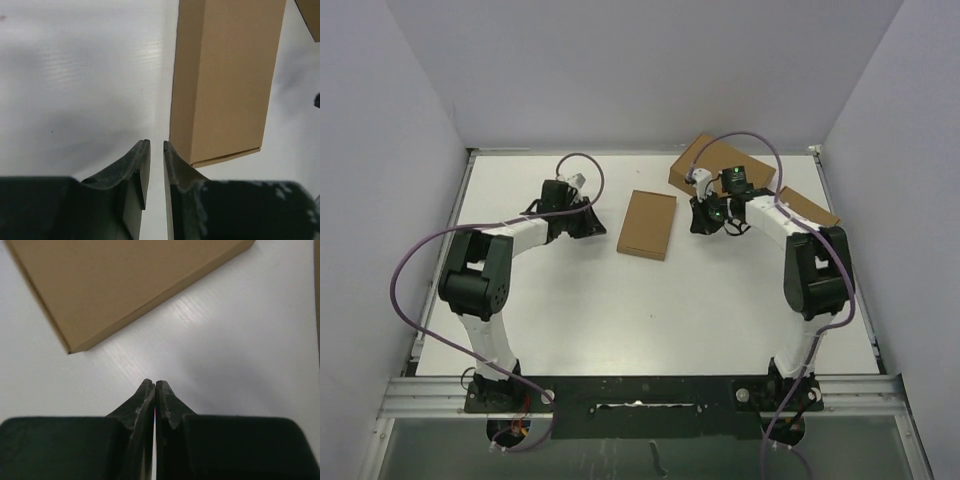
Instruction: Fold the paper box
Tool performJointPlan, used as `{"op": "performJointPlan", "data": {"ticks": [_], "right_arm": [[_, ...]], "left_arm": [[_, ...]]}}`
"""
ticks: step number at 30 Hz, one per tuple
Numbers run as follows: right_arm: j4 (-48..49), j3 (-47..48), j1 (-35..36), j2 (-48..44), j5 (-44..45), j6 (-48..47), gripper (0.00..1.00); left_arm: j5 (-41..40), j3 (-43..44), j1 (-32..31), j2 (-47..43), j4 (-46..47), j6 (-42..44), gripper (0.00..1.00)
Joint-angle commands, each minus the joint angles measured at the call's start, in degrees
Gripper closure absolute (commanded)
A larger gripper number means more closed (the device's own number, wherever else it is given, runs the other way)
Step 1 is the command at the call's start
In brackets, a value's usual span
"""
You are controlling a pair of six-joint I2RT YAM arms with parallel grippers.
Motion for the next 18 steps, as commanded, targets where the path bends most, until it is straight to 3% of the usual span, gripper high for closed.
{"op": "performJointPlan", "data": {"ticks": [1, 5, 11, 18], "right_arm": [[2.5, 11.55, 1.58, 9.33, 9.12, 8.75, 1.0], [1.21, 19.46, 2.67, 16.88, 12.36, 12.16, 1.0], [-2.06, 27.87, 3.75, 24.79, 10.43, 12.96, 1.0], [-3.08, 29.21, 5.64, 26.14, 5.33, 8.48, 1.0]], "left_arm": [[-2.06, 5.33, -2.36, 3.88, -0.24, 2.99, 0.84], [-2.98, 6.64, -4.86, 5.91, -1.34, 3.47, 0.84], [-4.08, 7.24, -8.28, 7.37, -3.04, 5.4, 0.84], [-4.35, 2.64, -12.97, 2.83, -0.91, 6.53, 0.84]]}}
